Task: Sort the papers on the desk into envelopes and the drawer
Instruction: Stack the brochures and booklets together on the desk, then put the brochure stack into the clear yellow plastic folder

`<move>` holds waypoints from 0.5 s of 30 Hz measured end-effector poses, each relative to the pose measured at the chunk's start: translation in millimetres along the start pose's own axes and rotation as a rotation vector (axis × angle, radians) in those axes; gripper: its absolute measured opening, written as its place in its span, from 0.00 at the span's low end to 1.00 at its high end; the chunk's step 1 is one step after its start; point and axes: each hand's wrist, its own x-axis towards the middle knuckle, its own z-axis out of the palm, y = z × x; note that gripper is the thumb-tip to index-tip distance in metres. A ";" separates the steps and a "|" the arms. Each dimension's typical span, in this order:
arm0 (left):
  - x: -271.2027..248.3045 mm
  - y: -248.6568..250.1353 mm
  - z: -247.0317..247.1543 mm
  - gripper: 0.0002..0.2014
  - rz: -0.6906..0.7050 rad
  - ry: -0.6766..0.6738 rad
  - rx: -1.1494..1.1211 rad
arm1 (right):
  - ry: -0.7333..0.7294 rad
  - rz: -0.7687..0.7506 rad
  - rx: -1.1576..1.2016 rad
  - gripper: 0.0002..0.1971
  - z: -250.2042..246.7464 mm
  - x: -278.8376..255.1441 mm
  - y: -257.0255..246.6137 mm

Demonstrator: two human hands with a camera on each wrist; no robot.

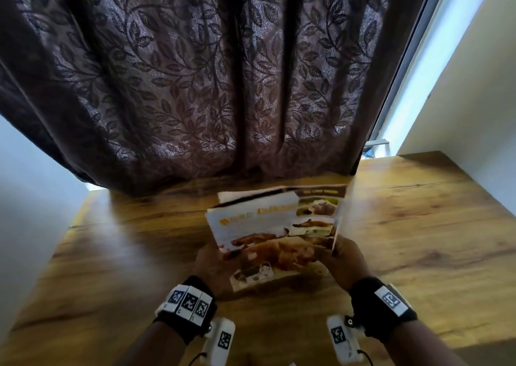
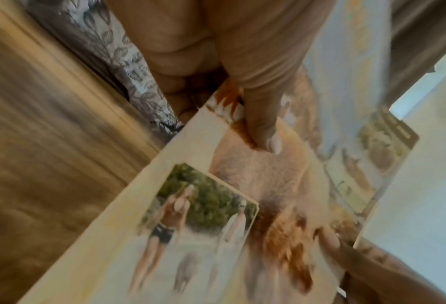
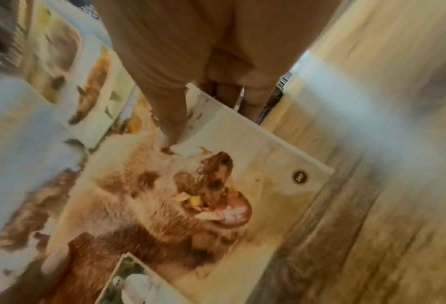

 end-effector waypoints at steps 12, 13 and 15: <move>5.3 -58.0 25.3 0.12 -0.318 -0.098 -0.017 | 0.002 0.271 -0.032 0.17 9.1 19.9 39.3; -1.3 -62.5 26.9 0.12 -0.349 -0.103 -0.036 | -0.004 0.288 -0.083 0.16 8.7 20.8 43.0; -19.6 -75.9 21.0 0.12 -0.353 -0.068 0.010 | -0.027 0.282 -0.204 0.13 6.7 22.8 46.5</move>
